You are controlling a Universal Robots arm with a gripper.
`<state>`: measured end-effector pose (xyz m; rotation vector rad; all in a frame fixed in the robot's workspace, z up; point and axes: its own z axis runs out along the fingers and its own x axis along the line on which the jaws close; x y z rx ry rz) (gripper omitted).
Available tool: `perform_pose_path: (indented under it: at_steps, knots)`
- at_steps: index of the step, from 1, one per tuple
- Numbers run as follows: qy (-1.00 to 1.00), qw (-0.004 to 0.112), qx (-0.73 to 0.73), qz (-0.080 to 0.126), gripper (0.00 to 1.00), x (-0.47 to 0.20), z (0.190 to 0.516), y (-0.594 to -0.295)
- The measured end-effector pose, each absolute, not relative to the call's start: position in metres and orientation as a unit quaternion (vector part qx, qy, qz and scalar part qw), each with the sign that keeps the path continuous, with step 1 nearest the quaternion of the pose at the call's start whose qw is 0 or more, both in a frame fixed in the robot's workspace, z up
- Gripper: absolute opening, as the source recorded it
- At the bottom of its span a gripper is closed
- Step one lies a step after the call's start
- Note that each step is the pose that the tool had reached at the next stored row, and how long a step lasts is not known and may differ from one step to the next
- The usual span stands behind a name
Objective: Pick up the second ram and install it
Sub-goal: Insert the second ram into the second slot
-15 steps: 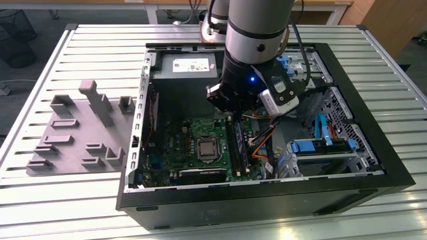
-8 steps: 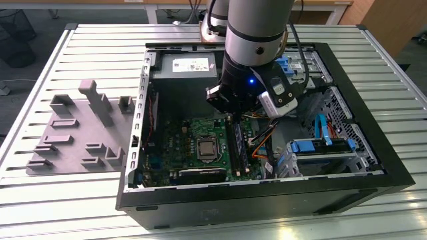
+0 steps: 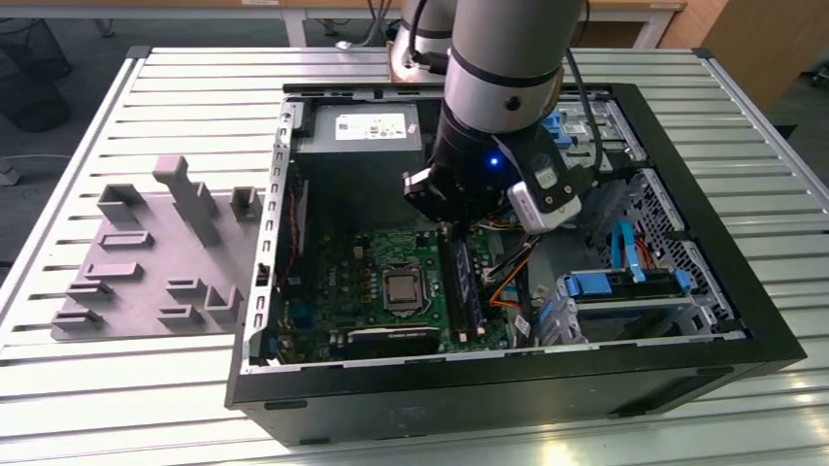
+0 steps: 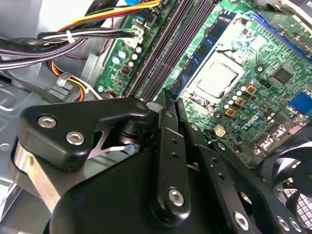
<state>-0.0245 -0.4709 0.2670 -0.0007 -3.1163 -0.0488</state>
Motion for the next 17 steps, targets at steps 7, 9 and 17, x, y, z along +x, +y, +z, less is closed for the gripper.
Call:
perform_pose_path:
  at_steps: [7, 9, 17]
  knots:
    - [-1.000, 0.013, 0.000, -0.016, 0.14, -0.023, 0.255, -0.471]
    - [-1.000, 0.013, 0.000, -0.016, 0.14, -0.023, 0.251, -0.472]
    - [-1.000, 0.013, -0.002, -0.016, 0.14, -0.023, 0.247, -0.475]
